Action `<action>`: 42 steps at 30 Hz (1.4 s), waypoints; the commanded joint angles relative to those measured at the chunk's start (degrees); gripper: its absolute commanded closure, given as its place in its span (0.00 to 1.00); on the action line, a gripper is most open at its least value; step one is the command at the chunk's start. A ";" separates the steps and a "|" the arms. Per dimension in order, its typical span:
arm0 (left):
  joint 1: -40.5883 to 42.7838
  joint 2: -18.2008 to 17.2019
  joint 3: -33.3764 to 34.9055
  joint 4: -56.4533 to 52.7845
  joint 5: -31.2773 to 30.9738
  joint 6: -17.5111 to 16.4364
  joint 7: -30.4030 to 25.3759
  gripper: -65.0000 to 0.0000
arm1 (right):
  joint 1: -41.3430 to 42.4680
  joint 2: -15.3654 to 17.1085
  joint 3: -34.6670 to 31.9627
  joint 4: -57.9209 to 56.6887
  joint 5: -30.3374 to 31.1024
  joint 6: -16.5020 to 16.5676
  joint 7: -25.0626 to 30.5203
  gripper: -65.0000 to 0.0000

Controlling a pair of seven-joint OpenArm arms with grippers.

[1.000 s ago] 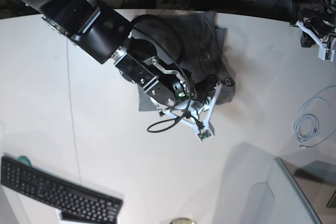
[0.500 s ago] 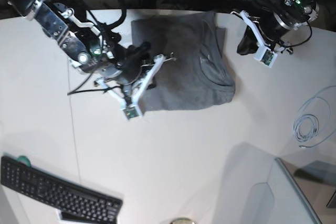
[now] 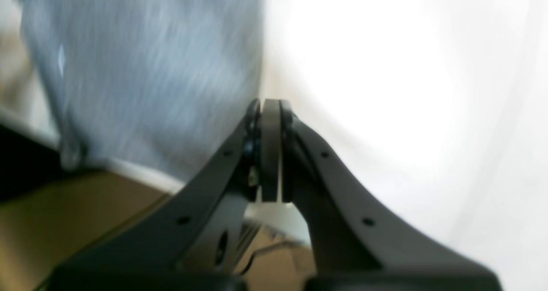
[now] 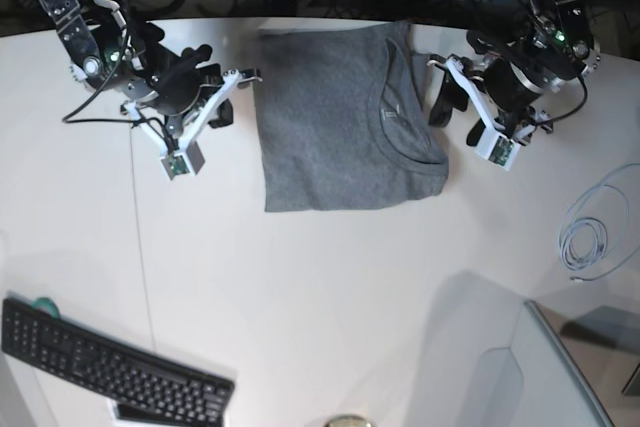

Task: Layout the t-shirt on the table in an organized manner, then fold the t-shirt properly
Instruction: 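Push the shirt edge with the left gripper to square the stack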

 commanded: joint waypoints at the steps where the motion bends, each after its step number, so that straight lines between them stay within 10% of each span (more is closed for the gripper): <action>1: -1.18 -0.81 -1.95 -1.71 0.23 0.71 -0.09 0.44 | 1.01 0.36 0.41 1.07 -0.10 0.59 1.51 1.00; 9: -11.12 -0.89 -9.51 -16.75 0.23 0.71 -5.62 0.21 | 1.27 0.36 0.41 1.07 -0.10 0.59 1.51 1.00; 34: -19.47 -2.12 -0.10 -32.92 -11.55 0.71 -8.61 0.21 | 4.79 0.36 -8.12 -4.91 -0.10 0.67 1.68 1.00; 37: -19.56 -1.95 -0.10 -35.12 -11.55 0.71 -11.78 0.37 | 4.79 0.36 -8.12 -4.91 -0.10 0.67 1.68 1.00; 42: -19.56 -1.77 -0.10 -34.15 -11.72 0.71 -11.87 1.00 | 4.70 0.36 -8.38 -4.91 -0.10 0.67 1.68 1.00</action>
